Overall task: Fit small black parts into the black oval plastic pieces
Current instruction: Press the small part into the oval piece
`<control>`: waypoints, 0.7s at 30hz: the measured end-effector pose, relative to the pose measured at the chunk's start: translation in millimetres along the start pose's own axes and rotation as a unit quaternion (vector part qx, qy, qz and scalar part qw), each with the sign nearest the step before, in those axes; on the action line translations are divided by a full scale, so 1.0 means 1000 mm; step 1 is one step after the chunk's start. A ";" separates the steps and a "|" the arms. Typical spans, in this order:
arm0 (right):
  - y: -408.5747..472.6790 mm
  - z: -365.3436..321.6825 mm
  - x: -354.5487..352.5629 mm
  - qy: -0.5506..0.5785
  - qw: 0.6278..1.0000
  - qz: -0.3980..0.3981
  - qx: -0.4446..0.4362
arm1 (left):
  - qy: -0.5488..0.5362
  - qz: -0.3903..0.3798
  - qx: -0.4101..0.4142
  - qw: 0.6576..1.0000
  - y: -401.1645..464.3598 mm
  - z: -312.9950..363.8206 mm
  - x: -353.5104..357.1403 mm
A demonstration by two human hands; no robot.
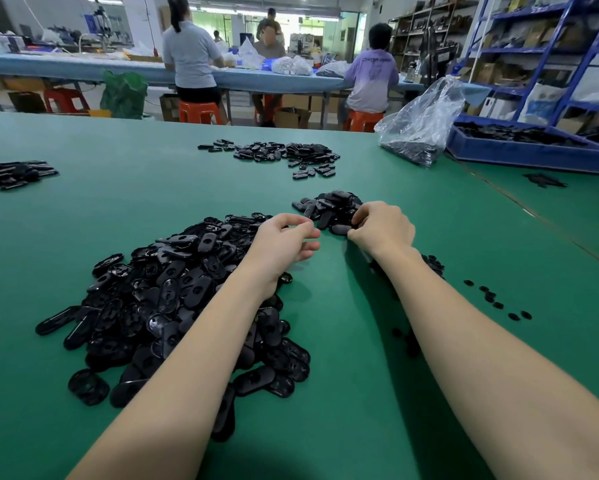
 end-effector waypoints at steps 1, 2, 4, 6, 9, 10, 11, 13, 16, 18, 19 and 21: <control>0.000 0.001 0.000 -0.003 1.000 -0.002 0.002 | 0.014 -0.008 0.001 1.000 -0.001 0.003 0.001; -0.001 0.001 0.000 -0.002 1.000 -0.006 0.002 | 0.033 -0.017 0.004 0.999 -0.003 0.006 0.002; -0.007 0.000 -0.002 0.013 1.000 -0.011 -0.005 | 0.081 -0.034 0.016 0.996 -0.004 0.014 0.002; -0.018 -0.002 -0.005 0.042 0.999 -0.020 -0.012 | 0.164 -0.039 0.039 0.985 -0.006 0.023 0.000; -0.039 -0.004 -0.002 0.082 0.994 -0.063 -0.030 | 0.385 -0.023 0.109 0.916 -0.012 0.042 -0.002; -0.046 -0.005 0.001 0.087 0.992 -0.080 -0.039 | 0.445 -0.028 0.114 0.888 -0.014 0.044 -0.001; -0.052 -0.005 0.003 0.089 0.990 -0.095 -0.048 | 0.496 -0.038 0.101 0.861 -0.015 0.044 0.000; -0.059 -0.007 0.008 0.081 0.987 -0.122 -0.058 | 0.584 -0.060 0.052 0.808 -0.015 0.040 -0.002; -0.063 -0.007 0.013 0.078 0.983 -0.153 -0.061 | 0.650 -0.078 -0.001 0.756 -0.019 0.035 -0.005; -0.062 -0.007 0.013 0.099 0.980 -0.159 -0.061 | 0.663 -0.085 -0.016 0.744 -0.021 0.032 -0.005; -0.063 -0.007 0.013 0.104 0.979 -0.161 -0.063 | 0.669 -0.087 -0.020 0.738 -0.021 0.030 -0.005; -0.063 -0.008 0.013 0.109 0.977 -0.167 -0.070 | 0.674 -0.086 -0.019 0.734 -0.021 0.029 -0.005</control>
Point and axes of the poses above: each hand's wrist, its own y-axis towards the middle knuckle, its own x-axis out of the palm, z = x × y, the point moved 9 cm from there along y, towards the middle knuckle, and after that the axes turned 6 degrees about -z, right-handed, at the moved point
